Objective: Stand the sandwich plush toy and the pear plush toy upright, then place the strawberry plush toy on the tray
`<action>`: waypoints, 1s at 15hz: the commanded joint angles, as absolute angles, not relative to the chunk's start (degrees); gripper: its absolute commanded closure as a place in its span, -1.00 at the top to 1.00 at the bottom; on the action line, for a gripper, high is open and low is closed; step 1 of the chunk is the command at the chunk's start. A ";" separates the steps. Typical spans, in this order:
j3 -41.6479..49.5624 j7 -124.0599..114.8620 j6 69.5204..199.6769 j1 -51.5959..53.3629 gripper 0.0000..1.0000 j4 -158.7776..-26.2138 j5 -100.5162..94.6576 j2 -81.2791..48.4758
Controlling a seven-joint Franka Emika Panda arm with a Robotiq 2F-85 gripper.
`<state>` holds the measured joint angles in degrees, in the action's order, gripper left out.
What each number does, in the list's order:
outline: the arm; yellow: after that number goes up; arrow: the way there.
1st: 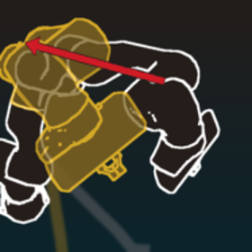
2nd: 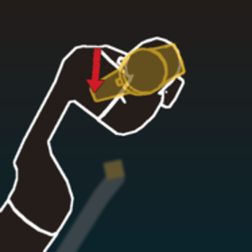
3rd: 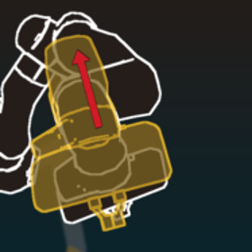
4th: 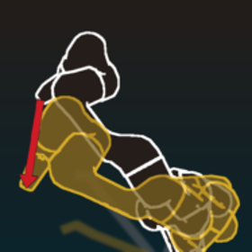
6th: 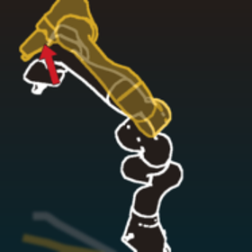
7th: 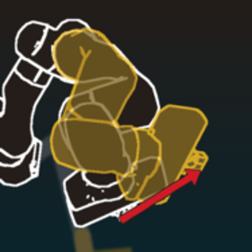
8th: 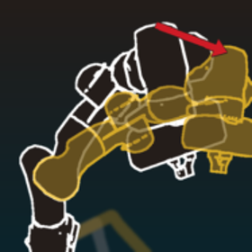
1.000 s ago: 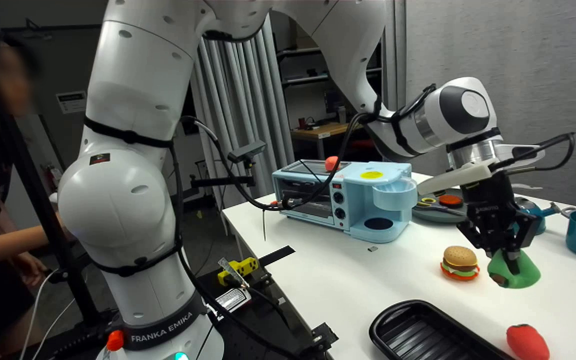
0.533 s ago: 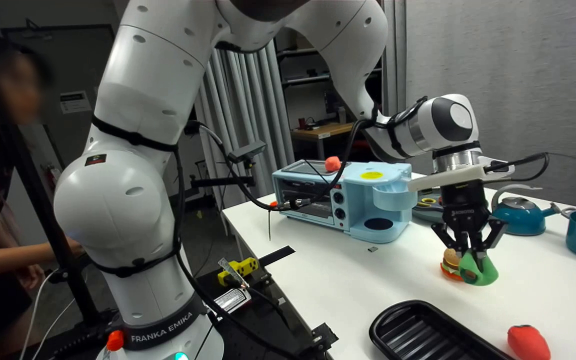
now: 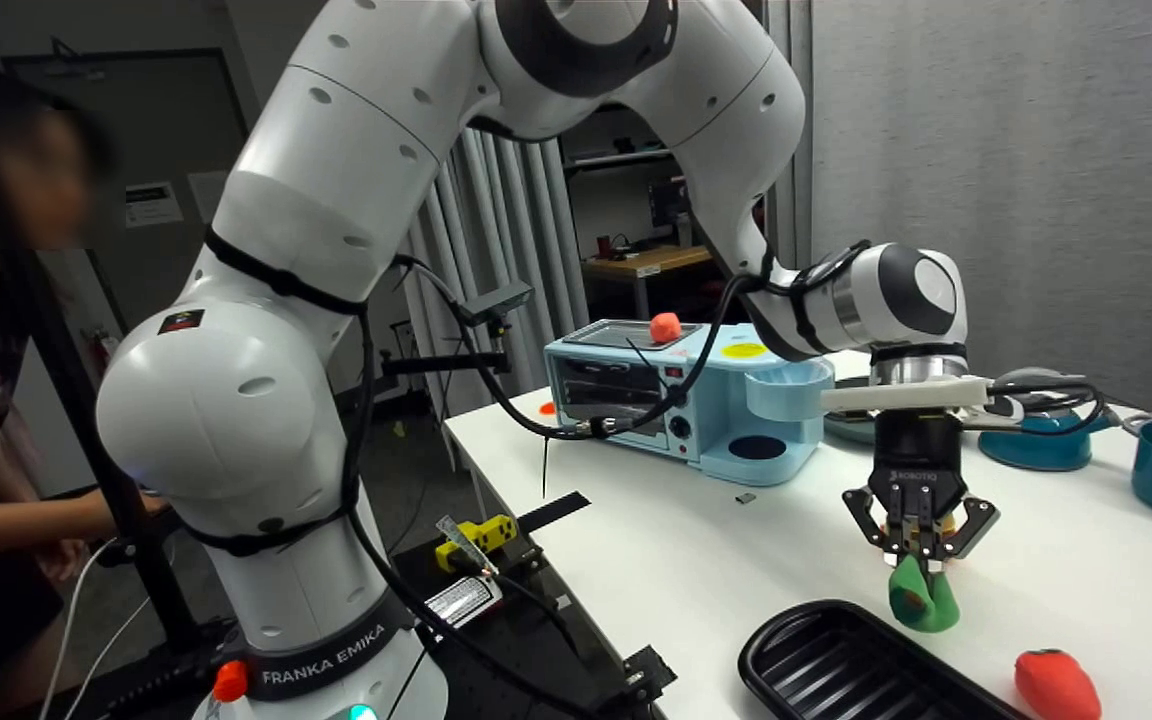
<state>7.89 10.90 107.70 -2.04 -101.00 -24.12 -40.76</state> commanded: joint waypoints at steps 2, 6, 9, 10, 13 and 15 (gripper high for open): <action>6.85 16.61 99.44 -4.74 -0.93 -95.47 -23.63 -44.16; 6.64 19.39 95.21 -5.85 -0.93 -91.88 -23.79 -46.44; 6.63 20.10 93.99 -6.18 -0.93 -88.30 -23.92 -48.48; 6.69 20.19 93.75 -6.22 -0.93 -87.11 -24.02 -49.19; 6.68 20.99 92.77 -6.39 -0.93 -83.52 -23.95 -51.35; 6.61 21.78 91.88 -6.50 -0.93 -81.30 -23.77 -52.93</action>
<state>7.85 19.23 96.28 -5.06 -87.56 -24.16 -49.29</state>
